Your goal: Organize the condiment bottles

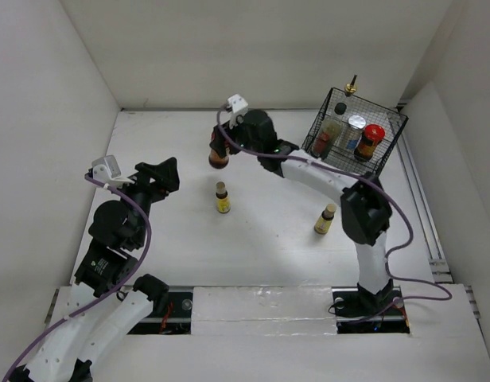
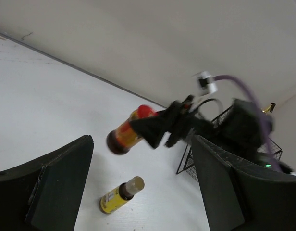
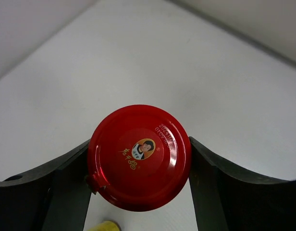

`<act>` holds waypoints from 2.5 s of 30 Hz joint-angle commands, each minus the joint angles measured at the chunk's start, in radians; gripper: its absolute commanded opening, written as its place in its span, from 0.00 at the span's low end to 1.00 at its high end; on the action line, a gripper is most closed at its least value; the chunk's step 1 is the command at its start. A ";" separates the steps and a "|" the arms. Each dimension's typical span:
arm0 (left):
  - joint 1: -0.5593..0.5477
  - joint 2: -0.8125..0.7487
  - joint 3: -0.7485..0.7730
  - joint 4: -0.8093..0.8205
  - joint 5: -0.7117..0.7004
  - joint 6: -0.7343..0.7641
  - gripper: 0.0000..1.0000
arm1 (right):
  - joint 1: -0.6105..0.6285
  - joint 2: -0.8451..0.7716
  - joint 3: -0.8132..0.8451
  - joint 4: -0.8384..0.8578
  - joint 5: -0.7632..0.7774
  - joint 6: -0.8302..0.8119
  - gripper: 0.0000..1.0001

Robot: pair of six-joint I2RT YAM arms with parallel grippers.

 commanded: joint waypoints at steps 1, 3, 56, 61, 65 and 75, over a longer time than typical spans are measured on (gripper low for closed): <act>-0.003 0.001 0.017 0.045 0.011 0.005 0.79 | -0.097 -0.271 0.010 0.277 -0.092 0.045 0.48; -0.003 0.001 0.017 0.045 0.011 0.005 0.79 | -0.132 -0.381 -0.097 0.309 -0.104 0.060 0.48; -0.003 0.044 0.017 0.045 0.044 0.005 0.79 | -0.718 -0.673 -0.605 0.512 0.204 0.021 0.44; -0.003 0.044 0.017 0.045 0.044 0.005 0.79 | -0.671 -0.652 -0.715 0.584 0.264 0.011 0.44; -0.003 0.055 0.017 0.045 0.044 0.005 0.79 | -0.642 -0.630 -0.769 0.618 0.298 0.011 0.44; -0.003 0.055 0.017 0.045 0.054 0.005 0.79 | -0.620 -0.601 -0.820 0.604 0.324 0.063 0.58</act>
